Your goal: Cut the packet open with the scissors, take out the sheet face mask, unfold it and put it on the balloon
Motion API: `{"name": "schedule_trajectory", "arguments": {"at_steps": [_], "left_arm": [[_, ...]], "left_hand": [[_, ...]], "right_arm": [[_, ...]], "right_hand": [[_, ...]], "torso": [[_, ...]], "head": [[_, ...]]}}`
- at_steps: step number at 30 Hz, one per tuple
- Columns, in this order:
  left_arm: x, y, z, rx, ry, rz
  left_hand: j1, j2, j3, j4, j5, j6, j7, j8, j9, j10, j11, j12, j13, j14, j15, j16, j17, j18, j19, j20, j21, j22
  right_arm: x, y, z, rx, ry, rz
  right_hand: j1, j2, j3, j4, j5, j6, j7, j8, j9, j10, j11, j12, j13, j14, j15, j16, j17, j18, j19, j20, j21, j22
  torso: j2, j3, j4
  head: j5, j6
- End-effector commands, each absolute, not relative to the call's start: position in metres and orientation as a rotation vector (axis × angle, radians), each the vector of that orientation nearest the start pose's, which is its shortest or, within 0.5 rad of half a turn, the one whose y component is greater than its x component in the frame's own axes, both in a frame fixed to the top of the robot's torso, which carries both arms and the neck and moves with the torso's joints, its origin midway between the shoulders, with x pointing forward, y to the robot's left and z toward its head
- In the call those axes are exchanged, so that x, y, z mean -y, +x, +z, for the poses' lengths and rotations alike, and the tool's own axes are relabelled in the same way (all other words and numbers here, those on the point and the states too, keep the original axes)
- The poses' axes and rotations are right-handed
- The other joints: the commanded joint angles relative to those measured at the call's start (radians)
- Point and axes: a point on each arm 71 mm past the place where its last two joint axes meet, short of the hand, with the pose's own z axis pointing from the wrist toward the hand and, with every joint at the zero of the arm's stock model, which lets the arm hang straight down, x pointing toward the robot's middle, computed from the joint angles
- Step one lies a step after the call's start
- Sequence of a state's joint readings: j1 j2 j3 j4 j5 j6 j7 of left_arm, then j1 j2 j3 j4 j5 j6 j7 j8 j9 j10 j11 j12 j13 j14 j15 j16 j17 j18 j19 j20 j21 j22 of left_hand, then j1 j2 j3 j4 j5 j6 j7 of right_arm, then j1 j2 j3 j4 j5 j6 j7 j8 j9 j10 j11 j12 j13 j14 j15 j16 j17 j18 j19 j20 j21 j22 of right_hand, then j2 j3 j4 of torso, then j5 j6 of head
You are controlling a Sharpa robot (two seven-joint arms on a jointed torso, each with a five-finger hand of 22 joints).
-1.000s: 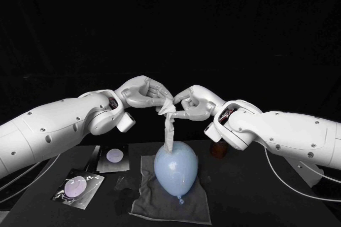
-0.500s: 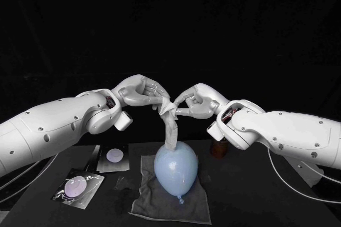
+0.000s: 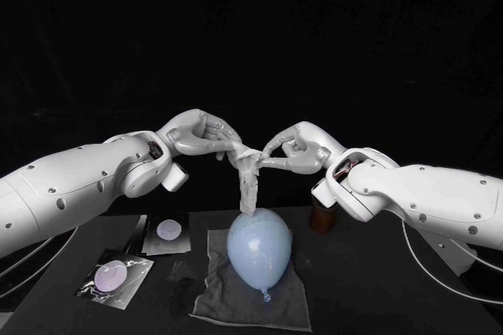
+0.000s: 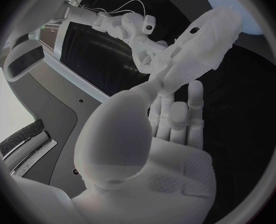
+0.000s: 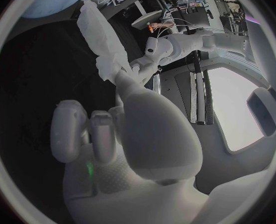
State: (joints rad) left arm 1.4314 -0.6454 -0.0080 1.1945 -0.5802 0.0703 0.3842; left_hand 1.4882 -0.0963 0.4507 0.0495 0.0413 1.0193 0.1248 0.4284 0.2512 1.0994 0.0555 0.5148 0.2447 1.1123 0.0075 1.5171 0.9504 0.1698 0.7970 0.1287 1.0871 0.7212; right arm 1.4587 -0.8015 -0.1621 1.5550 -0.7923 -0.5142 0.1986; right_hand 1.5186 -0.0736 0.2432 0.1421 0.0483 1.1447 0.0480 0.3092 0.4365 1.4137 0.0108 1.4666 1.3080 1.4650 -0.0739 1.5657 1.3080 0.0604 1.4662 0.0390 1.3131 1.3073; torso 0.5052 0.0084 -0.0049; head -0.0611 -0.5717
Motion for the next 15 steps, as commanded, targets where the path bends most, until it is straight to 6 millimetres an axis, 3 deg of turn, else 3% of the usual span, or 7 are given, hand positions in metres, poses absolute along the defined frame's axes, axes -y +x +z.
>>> {"name": "schedule_trajectory", "arguments": {"at_steps": [1,15], "left_arm": [[-0.178,0.562,-0.060,-1.552,-0.226,-1.502],[-0.187,0.567,-0.061,-1.536,-0.266,-1.408]], "left_hand": [[0.004,0.011,-0.008,-0.001,0.006,0.003,-0.001,0.002,0.063,-0.001,-0.003,0.005,0.002,0.014,0.000,0.006,0.006,0.014,0.006,-0.001,0.007,0.001],[0.008,0.011,-0.010,0.004,0.006,0.002,-0.002,0.002,0.069,-0.004,-0.001,0.021,0.014,0.078,-0.001,0.019,0.073,0.015,0.028,-0.008,0.019,0.004]], "right_arm": [[0.179,0.502,-0.085,-1.375,0.203,1.087],[0.191,0.506,-0.079,-1.338,0.216,1.004]], "right_hand": [[0.006,0.006,0.007,-0.002,0.001,-0.009,0.000,0.001,0.002,0.081,-0.033,0.002,0.152,0.106,-0.007,0.005,0.263,-0.014,0.024,-0.009,0.007,0.203],[0.007,0.001,0.020,-0.003,0.001,-0.020,0.003,0.016,0.009,0.078,-0.032,-0.003,0.148,0.106,-0.006,0.005,0.263,-0.014,0.024,-0.009,0.007,0.203]], "torso": [[0.000,-0.0001,-0.0002],[0.000,0.0003,-0.0011]], "head": [[0.002,0.000],[0.006,-0.001]]}}
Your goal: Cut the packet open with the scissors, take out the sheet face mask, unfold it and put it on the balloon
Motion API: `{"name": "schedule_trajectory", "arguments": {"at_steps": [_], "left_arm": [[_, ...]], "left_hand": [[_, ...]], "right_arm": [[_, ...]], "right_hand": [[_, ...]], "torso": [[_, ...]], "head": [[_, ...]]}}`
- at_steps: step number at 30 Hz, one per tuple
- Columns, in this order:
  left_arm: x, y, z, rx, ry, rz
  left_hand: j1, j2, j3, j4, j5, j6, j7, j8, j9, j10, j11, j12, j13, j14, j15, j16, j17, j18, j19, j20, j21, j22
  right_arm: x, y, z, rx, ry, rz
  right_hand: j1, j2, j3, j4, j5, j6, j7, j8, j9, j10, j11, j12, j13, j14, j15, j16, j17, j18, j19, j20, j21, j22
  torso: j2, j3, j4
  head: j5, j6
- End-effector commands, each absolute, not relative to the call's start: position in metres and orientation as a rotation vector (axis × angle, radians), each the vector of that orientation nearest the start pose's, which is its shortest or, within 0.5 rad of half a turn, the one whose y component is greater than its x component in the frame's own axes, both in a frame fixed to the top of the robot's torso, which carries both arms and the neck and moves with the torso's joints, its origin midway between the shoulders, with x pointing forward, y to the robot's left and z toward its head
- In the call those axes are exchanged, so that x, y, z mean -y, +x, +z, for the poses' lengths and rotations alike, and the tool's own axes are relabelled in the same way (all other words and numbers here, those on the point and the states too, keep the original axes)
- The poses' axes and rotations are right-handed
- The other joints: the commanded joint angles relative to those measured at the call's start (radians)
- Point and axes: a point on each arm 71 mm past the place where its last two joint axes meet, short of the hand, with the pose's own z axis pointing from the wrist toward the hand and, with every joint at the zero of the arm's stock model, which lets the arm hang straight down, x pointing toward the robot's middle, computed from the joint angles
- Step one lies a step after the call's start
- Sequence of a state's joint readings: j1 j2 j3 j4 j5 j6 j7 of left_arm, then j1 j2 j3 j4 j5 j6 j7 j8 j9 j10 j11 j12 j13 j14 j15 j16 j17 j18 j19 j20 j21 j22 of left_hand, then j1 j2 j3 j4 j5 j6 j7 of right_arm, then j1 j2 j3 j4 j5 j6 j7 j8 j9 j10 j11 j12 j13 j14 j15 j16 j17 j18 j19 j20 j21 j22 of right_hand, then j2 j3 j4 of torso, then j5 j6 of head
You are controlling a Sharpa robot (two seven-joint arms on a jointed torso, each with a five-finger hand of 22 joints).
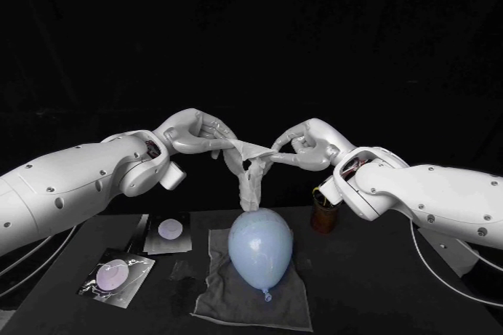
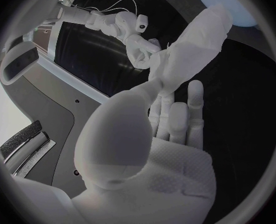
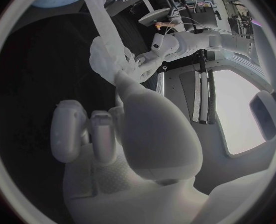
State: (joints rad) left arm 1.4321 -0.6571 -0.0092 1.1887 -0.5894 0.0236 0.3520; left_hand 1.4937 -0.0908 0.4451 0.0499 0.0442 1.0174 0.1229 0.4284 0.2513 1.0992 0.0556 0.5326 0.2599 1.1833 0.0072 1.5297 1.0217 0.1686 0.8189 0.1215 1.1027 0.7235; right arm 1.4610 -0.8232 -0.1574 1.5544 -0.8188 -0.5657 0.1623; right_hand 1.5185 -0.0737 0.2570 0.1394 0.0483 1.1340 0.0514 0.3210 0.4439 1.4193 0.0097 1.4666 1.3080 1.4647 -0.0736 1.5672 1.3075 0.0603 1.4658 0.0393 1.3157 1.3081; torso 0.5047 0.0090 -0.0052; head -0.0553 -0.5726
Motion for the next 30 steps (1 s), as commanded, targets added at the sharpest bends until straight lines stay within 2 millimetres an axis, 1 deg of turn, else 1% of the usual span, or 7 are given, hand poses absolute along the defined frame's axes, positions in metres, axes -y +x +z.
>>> {"name": "schedule_trajectory", "arguments": {"at_steps": [1,9,16,23,25,26,30], "left_arm": [[-0.186,0.567,-0.061,-1.538,-0.267,-1.406],[-0.179,0.570,-0.060,-1.550,-0.277,-1.384],[-0.178,0.576,-0.057,-1.557,-0.299,-1.345],[-0.179,0.583,-0.045,-1.579,-0.265,-1.293],[-0.180,0.586,-0.039,-1.574,-0.255,-1.277],[-0.180,0.587,-0.035,-1.571,-0.249,-1.269],[-0.182,0.592,-0.017,-1.551,-0.229,-1.236]], "left_hand": [[0.002,0.005,-0.004,0.005,0.004,0.003,0.000,0.002,0.069,-0.004,-0.002,0.005,0.000,0.011,0.000,0.007,0.005,0.016,0.008,-0.001,0.004,0.001],[-0.004,0.009,-0.003,0.014,0.003,-0.003,-0.001,-0.001,0.071,0.000,-0.001,0.006,0.001,0.012,0.000,0.007,-0.003,0.016,0.015,-0.004,0.005,0.000],[-0.006,0.007,0.000,0.023,0.004,-0.006,-0.004,-0.003,0.078,0.027,-0.006,0.000,-0.003,0.052,-0.006,0.006,0.029,0.017,0.035,-0.010,0.005,-0.006],[-0.002,0.000,0.007,0.022,0.004,-0.003,-0.005,-0.005,0.082,0.045,-0.009,-0.011,-0.009,0.080,-0.010,0.005,0.054,0.015,0.056,-0.017,0.009,-0.003],[0.000,-0.003,0.009,0.021,0.004,-0.002,-0.006,-0.005,0.083,0.048,-0.010,-0.014,-0.010,0.086,-0.011,0.005,0.059,0.014,0.063,-0.018,0.011,0.001],[0.000,-0.003,0.009,0.021,0.004,-0.002,-0.006,-0.005,0.083,0.048,-0.010,-0.014,-0.010,0.086,-0.011,0.005,0.059,0.014,0.063,-0.018,0.011,0.001],[0.001,-0.006,0.012,0.020,0.004,0.001,-0.006,-0.006,0.085,0.053,-0.010,-0.019,-0.012,0.101,-0.012,0.006,0.076,0.012,0.079,-0.020,0.019,0.012]], "right_arm": [[0.191,0.507,-0.078,-1.339,0.212,0.998],[0.187,0.516,-0.064,-1.354,0.145,0.939],[0.182,0.523,-0.054,-1.394,0.072,0.869],[0.175,0.526,-0.043,-1.388,-0.045,0.758],[0.174,0.528,-0.038,-1.375,-0.082,0.718],[0.173,0.529,-0.035,-1.367,-0.101,0.698],[0.172,0.532,-0.027,-1.347,-0.142,0.649]], "right_hand": [[0.007,0.001,0.006,-0.001,0.001,-0.009,-0.001,0.004,0.002,0.072,-0.031,-0.003,0.148,0.106,-0.006,0.004,0.263,-0.014,0.025,-0.010,0.004,0.202],[0.007,0.000,0.008,-0.001,0.001,-0.010,0.000,0.006,0.003,0.072,-0.031,-0.003,0.148,0.106,-0.006,0.004,0.263,-0.013,0.023,-0.010,0.000,0.201],[0.007,-0.002,0.010,-0.002,0.001,-0.011,0.000,0.009,0.005,0.070,-0.030,-0.005,0.146,0.106,-0.006,0.004,0.263,-0.012,0.022,-0.009,-0.005,0.199],[0.007,-0.005,0.012,-0.002,0.001,-0.012,0.000,0.012,0.006,0.071,-0.030,-0.004,0.147,0.106,-0.006,0.004,0.263,-0.013,0.022,-0.009,-0.002,0.200],[0.006,-0.007,0.013,-0.003,0.001,-0.012,0.000,0.014,0.006,0.072,-0.030,-0.003,0.149,0.106,-0.006,0.004,0.263,-0.013,0.023,-0.009,0.001,0.201],[0.006,-0.007,0.013,-0.003,0.001,-0.012,0.000,0.014,0.006,0.072,-0.030,-0.003,0.149,0.106,-0.006,0.004,0.263,-0.013,0.023,-0.009,0.001,0.201],[0.006,-0.009,0.014,-0.003,0.001,-0.012,0.000,0.016,0.007,0.073,-0.030,-0.002,0.150,0.106,-0.006,0.004,0.263,-0.014,0.025,-0.009,0.006,0.202]], "torso": [[0.001,-0.0001,-0.0006],[0.001,-0.0009,-0.0006],[0.001,-0.0007,-0.0010],[0.000,0.0000,0.0006],[0.000,0.0000,0.0005],[0.000,-0.0006,0.0001],[-0.001,-0.0010,-0.0005]], "head": [[0.000,0.000],[-0.002,-0.001],[-0.004,-0.001],[-0.006,0.000],[-0.008,0.000],[-0.008,0.004],[-0.009,0.003]]}}
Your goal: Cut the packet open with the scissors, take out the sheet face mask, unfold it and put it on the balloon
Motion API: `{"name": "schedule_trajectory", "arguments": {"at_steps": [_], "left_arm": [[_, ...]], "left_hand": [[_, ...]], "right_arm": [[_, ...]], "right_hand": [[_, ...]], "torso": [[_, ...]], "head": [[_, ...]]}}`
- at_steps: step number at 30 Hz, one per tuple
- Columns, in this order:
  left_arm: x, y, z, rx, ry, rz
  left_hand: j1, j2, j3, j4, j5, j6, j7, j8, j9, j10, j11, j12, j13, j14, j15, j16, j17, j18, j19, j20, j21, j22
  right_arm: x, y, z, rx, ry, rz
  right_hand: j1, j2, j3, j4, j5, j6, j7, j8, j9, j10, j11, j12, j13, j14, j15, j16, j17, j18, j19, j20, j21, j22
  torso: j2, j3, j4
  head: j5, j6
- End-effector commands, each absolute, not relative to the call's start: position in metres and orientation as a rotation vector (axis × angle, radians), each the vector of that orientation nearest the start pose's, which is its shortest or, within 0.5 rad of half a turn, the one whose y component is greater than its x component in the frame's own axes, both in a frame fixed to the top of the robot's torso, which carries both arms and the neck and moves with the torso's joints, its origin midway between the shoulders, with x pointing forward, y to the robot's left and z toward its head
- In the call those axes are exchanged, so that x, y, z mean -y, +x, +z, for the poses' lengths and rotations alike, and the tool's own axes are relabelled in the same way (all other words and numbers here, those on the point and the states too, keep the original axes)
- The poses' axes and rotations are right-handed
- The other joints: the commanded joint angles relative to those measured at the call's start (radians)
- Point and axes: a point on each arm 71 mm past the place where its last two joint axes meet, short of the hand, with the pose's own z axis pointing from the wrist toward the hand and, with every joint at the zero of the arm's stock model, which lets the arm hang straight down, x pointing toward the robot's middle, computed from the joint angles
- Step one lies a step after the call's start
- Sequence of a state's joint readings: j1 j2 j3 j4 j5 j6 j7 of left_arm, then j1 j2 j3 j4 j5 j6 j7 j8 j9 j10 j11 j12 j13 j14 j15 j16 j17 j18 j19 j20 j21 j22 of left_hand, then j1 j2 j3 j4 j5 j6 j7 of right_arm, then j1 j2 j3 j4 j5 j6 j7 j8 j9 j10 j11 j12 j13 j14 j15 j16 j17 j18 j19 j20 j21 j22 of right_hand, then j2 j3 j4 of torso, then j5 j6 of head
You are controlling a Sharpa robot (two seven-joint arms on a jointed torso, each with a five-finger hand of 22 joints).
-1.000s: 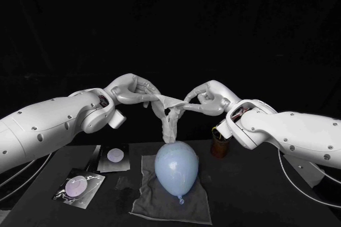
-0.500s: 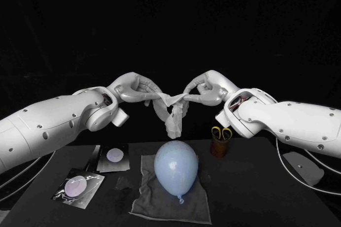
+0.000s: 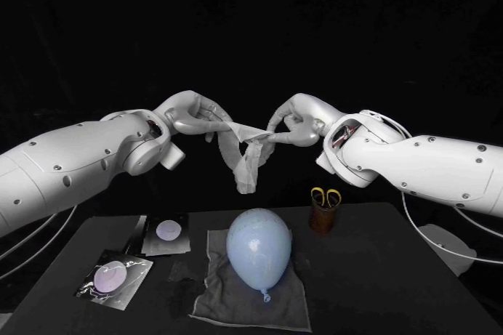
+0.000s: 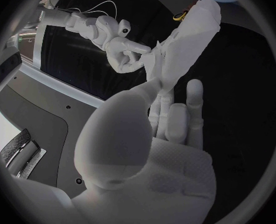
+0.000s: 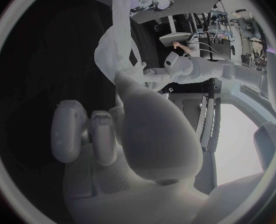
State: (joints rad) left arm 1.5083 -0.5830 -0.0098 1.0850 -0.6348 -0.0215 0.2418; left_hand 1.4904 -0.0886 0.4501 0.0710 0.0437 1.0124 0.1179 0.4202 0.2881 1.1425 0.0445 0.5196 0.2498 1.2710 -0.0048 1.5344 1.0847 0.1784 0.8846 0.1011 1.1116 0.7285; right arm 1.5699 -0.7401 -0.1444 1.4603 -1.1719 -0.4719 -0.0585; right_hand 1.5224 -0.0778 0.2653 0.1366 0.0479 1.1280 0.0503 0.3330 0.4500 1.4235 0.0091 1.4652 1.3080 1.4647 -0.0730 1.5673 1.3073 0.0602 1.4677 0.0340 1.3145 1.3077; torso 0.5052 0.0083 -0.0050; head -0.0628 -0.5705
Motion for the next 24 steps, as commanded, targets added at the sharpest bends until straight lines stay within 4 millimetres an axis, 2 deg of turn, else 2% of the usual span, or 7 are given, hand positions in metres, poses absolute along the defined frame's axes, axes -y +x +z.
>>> {"name": "schedule_trajectory", "arguments": {"at_steps": [1,7,11,15,17,20,24], "left_arm": [[-0.182,0.593,-0.011,-1.547,-0.221,-1.227],[-0.179,0.597,0.014,-1.538,-0.166,-1.161],[-0.174,0.597,0.020,-1.560,-0.129,-1.126],[-0.173,0.600,0.019,-1.592,-0.113,-1.087],[-0.170,0.599,0.016,-1.612,-0.093,-1.077],[-0.169,0.599,0.014,-1.628,-0.093,-1.069],[-0.165,0.598,0.012,-1.643,-0.105,-1.081]], "left_hand": [[0.004,-0.008,0.007,-0.001,0.004,0.006,-0.001,0.002,0.048,0.010,0.001,-0.006,-0.002,0.013,0.000,0.001,0.013,0.002,0.013,0.000,0.010,0.007],[0.003,-0.013,0.011,0.000,0.004,0.010,-0.002,0.001,0.050,0.018,-0.001,-0.012,-0.005,0.031,-0.002,0.003,0.033,-0.001,0.033,-0.003,0.018,0.019],[0.003,-0.014,0.012,0.000,0.004,0.011,-0.003,0.000,0.051,0.019,-0.001,-0.013,-0.005,0.030,-0.003,0.003,0.029,-0.002,0.036,-0.003,0.019,0.021],[0.002,-0.015,0.012,0.000,0.004,0.012,-0.003,0.000,0.051,0.020,-0.002,-0.014,-0.006,0.034,-0.003,0.003,0.035,-0.002,0.038,-0.004,0.020,0.022],[0.002,-0.015,0.012,0.001,0.004,0.012,-0.003,0.000,0.051,0.020,-0.002,-0.014,-0.006,0.031,-0.003,0.003,0.030,-0.003,0.040,-0.004,0.021,0.024],[0.001,-0.016,0.012,0.002,0.004,0.012,-0.003,-0.001,0.051,0.021,-0.002,-0.015,-0.006,0.038,-0.003,0.003,0.040,-0.003,0.043,-0.004,0.022,0.026],[-0.002,-0.017,0.012,0.005,0.004,0.011,-0.003,-0.003,0.051,0.024,-0.002,-0.017,-0.007,0.034,-0.003,0.002,0.032,-0.004,0.045,-0.005,0.022,0.026]], "right_arm": [[0.171,0.533,-0.025,-1.343,-0.150,0.638],[0.164,0.535,-0.012,-1.293,-0.202,0.570],[0.160,0.536,-0.004,-1.269,-0.223,0.542],[0.157,0.538,0.002,-1.253,-0.235,0.521],[0.155,0.538,0.006,-1.241,-0.237,0.519],[0.154,0.538,0.010,-1.233,-0.232,0.522],[0.150,0.539,0.015,-1.237,-0.218,0.538]], "right_hand": [[0.002,-0.005,0.005,0.000,0.001,-0.006,0.001,0.003,0.001,0.069,-0.030,0.000,0.150,0.106,-0.006,0.004,0.263,-0.014,0.023,-0.004,0.007,0.202],[-0.001,-0.008,0.007,0.001,0.001,-0.005,0.000,0.007,0.002,0.070,-0.030,0.000,0.151,0.106,-0.006,0.004,0.263,-0.015,0.024,-0.004,0.011,0.203],[-0.003,-0.009,0.008,0.002,0.001,-0.005,-0.001,0.009,0.003,0.070,-0.030,0.000,0.151,0.106,-0.006,0.004,0.263,-0.015,0.025,-0.004,0.014,0.204],[-0.003,-0.010,0.009,0.002,0.001,-0.005,-0.001,0.009,0.003,0.071,-0.031,0.002,0.153,0.106,-0.007,0.004,0.263,-0.016,0.026,-0.004,0.017,0.205],[-0.003,-0.010,0.009,0.002,0.001,-0.005,-0.001,0.010,0.003,0.071,-0.031,0.001,0.153,0.106,-0.007,0.004,0.263,-0.016,0.026,-0.004,0.017,0.204],[-0.004,-0.012,0.009,0.003,0.001,-0.005,-0.002,0.011,0.003,0.071,-0.031,0.001,0.152,0.106,-0.007,0.004,0.263,-0.016,0.026,-0.004,0.018,0.205],[-0.006,-0.014,0.011,0.004,0.001,-0.006,-0.002,0.012,0.004,0.066,-0.031,-0.005,0.146,0.106,-0.007,0.004,0.263,-0.015,0.024,-0.004,0.010,0.203]], "torso": [[-0.001,-0.0004,-0.0007],[-0.002,0.0002,0.0014],[-0.003,0.0007,0.0011],[-0.006,-0.0020,0.0013],[-0.005,0.0010,0.0026],[-0.003,-0.0016,0.0020],[-0.004,-0.0010,0.0013]], "head": [[-0.001,0.001],[-0.005,0.003],[-0.008,0.003],[-0.002,0.004],[-0.005,0.008],[-0.007,0.007],[-0.005,0.012]]}}
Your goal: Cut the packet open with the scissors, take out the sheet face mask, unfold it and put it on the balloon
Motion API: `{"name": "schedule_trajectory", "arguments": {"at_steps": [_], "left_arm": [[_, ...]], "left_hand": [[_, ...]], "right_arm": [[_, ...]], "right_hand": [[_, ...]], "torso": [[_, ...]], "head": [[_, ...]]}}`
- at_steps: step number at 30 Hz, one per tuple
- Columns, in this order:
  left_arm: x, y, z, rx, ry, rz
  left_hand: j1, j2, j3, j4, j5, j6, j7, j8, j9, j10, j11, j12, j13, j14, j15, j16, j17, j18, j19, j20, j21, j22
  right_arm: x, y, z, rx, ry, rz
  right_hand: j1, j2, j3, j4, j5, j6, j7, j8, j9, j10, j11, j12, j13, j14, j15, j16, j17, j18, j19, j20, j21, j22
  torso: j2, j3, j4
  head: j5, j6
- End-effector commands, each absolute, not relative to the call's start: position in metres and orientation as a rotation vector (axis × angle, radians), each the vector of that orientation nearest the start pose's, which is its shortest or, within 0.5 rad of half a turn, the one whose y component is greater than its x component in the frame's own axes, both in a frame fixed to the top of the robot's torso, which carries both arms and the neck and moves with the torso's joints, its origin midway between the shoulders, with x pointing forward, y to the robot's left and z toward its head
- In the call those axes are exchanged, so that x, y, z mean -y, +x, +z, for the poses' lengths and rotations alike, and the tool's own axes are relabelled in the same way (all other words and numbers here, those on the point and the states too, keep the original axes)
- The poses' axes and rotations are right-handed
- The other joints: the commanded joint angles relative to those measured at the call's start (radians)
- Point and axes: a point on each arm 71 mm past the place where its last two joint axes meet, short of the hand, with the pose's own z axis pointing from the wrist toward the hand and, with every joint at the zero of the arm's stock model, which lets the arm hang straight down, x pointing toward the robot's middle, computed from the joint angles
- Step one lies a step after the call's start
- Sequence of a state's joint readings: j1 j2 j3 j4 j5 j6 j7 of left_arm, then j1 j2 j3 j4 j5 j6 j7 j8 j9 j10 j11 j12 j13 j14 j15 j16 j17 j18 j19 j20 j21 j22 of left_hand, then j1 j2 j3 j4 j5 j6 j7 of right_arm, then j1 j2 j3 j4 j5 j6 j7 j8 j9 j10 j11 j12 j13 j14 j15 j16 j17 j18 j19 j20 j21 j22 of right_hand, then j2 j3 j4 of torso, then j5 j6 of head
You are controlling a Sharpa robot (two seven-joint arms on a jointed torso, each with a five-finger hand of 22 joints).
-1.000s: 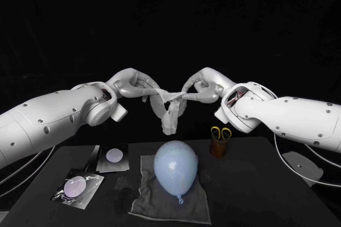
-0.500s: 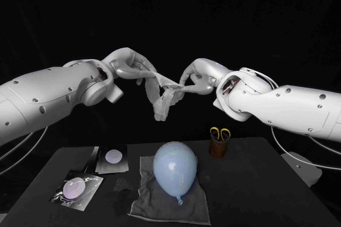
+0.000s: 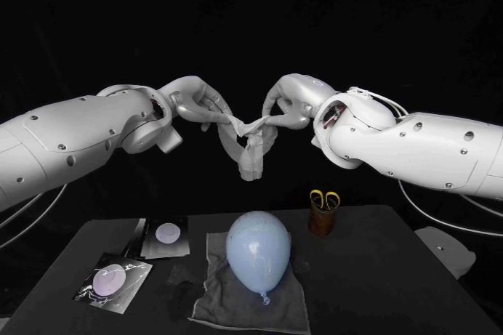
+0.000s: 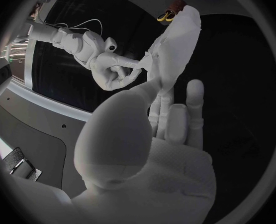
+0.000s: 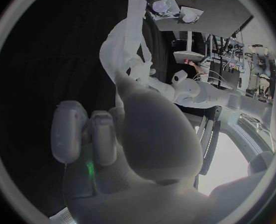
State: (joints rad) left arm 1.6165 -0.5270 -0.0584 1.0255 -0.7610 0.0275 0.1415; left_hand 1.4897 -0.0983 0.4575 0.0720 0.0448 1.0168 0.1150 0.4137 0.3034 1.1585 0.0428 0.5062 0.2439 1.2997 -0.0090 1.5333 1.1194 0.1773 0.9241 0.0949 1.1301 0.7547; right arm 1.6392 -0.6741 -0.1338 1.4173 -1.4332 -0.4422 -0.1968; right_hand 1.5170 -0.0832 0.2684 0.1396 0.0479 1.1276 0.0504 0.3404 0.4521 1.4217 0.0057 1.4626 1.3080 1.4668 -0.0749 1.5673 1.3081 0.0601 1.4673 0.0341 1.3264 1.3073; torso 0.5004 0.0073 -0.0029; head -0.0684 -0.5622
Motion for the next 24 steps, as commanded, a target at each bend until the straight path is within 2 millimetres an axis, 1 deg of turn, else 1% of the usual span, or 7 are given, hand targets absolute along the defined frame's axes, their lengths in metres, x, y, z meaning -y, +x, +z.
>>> {"name": "schedule_trajectory", "arguments": {"at_steps": [1,2,4,5,7,18,24], "left_arm": [[-0.165,0.598,0.012,-1.639,-0.115,-1.086],[-0.165,0.599,0.012,-1.634,-0.125,-1.088],[-0.167,0.600,0.012,-1.629,-0.133,-1.081],[-0.167,0.600,0.012,-1.629,-0.134,-1.079],[-0.168,0.601,0.012,-1.634,-0.135,-1.072],[-0.176,0.606,0.012,-1.588,-0.170,-1.051],[-0.176,0.609,0.002,-1.599,-0.182,-1.045]], "left_hand": [[-0.001,-0.007,0.005,0.004,0.003,0.007,0.000,0.004,0.036,0.009,0.000,-0.004,-0.001,0.010,0.001,0.004,0.005,-0.003,0.009,0.001,0.005,0.003],[-0.002,-0.007,0.006,0.004,0.003,0.006,-0.001,0.003,0.036,0.010,0.000,-0.004,-0.002,0.014,0.000,0.004,0.011,-0.004,0.014,0.001,0.008,0.009],[-0.001,-0.007,0.007,0.004,0.003,0.006,-0.001,0.002,0.036,0.011,-0.001,-0.005,-0.002,0.018,0.000,0.005,0.016,-0.006,0.020,0.001,0.012,0.015],[-0.001,-0.007,0.007,0.004,0.003,0.006,-0.001,0.002,0.036,0.011,-0.001,-0.005,-0.002,0.018,0.000,0.005,0.016,-0.006,0.020,0.001,0.012,0.015],[-0.001,-0.007,0.007,0.004,0.003,0.006,-0.001,0.002,0.036,0.011,-0.001,-0.005,-0.002,0.018,0.000,0.005,0.015,-0.006,0.020,0.001,0.012,0.014],[-0.002,-0.008,0.007,0.006,0.003,0.007,-0.002,0.001,0.037,0.014,-0.001,-0.007,-0.003,0.021,-0.001,0.005,0.019,-0.006,0.024,0.000,0.013,0.015],[-0.002,-0.008,0.007,0.006,0.003,0.007,-0.002,0.001,0.037,0.014,-0.001,-0.007,-0.003,0.021,-0.001,0.005,0.019,-0.006,0.024,0.000,0.013,0.015]], "right_arm": [[0.150,0.539,0.015,-1.239,-0.215,0.541],[0.149,0.539,0.015,-1.242,-0.212,0.543],[0.149,0.540,0.016,-1.248,-0.209,0.542],[0.149,0.540,0.016,-1.249,-0.209,0.541],[0.149,0.540,0.016,-1.249,-0.210,0.539],[0.144,0.539,0.019,-1.215,-0.333,0.452],[0.137,0.534,0.027,-1.179,-0.397,0.414]], "right_hand": [[-0.001,-0.009,0.008,0.001,0.001,-0.005,-0.002,0.005,0.002,0.066,-0.028,-0.006,0.143,0.104,-0.005,0.003,0.263,-0.014,0.024,-0.004,-0.003,0.203],[-0.002,-0.009,0.008,0.001,0.001,-0.006,-0.002,0.005,0.002,0.065,-0.028,-0.008,0.141,0.104,-0.005,0.003,0.263,-0.014,0.023,-0.004,-0.004,0.203],[-0.002,-0.009,0.008,0.001,0.001,-0.006,-0.002,0.005,0.002,0.064,-0.028,-0.008,0.140,0.104,-0.005,0.003,0.263,-0.014,0.023,-0.004,-0.004,0.203],[-0.002,-0.009,0.008,0.001,0.001,-0.006,-0.002,0.005,0.002,0.064,-0.028,-0.008,0.140,0.104,-0.005,0.003,0.263,-0.014,0.023,-0.004,-0.004,0.203],[-0.002,-0.009,0.009,0.001,0.001,-0.006,-0.002,0.005,0.002,0.065,-0.028,-0.008,0.141,0.104,-0.005,0.003,0.263,-0.014,0.024,-0.004,-0.003,0.203],[-0.002,-0.011,0.011,0.002,0.001,-0.006,-0.003,0.007,0.002,0.069,-0.029,-0.002,0.147,0.104,-0.006,0.003,0.263,-0.017,0.028,-0.004,0.011,0.206],[-0.004,-0.013,0.012,0.003,0.001,-0.005,-0.004,0.009,0.002,0.071,-0.029,0.000,0.150,0.104,-0.006,0.003,0.263,-0.018,0.030,-0.005,0.018,0.208]], "torso": [[0.003,0.0005,-0.0005],[0.003,-0.0004,-0.0003],[0.002,0.0001,0.0002],[0.000,0.0016,0.0000],[0.000,0.0023,0.0002],[0.002,0.0017,-0.0014],[0.002,0.0018,-0.0011]], "head": [[0.000,0.007],[0.000,0.004],[0.002,0.002],[0.004,0.001],[0.003,0.003],[0.005,0.000],[0.001,0.000]]}}
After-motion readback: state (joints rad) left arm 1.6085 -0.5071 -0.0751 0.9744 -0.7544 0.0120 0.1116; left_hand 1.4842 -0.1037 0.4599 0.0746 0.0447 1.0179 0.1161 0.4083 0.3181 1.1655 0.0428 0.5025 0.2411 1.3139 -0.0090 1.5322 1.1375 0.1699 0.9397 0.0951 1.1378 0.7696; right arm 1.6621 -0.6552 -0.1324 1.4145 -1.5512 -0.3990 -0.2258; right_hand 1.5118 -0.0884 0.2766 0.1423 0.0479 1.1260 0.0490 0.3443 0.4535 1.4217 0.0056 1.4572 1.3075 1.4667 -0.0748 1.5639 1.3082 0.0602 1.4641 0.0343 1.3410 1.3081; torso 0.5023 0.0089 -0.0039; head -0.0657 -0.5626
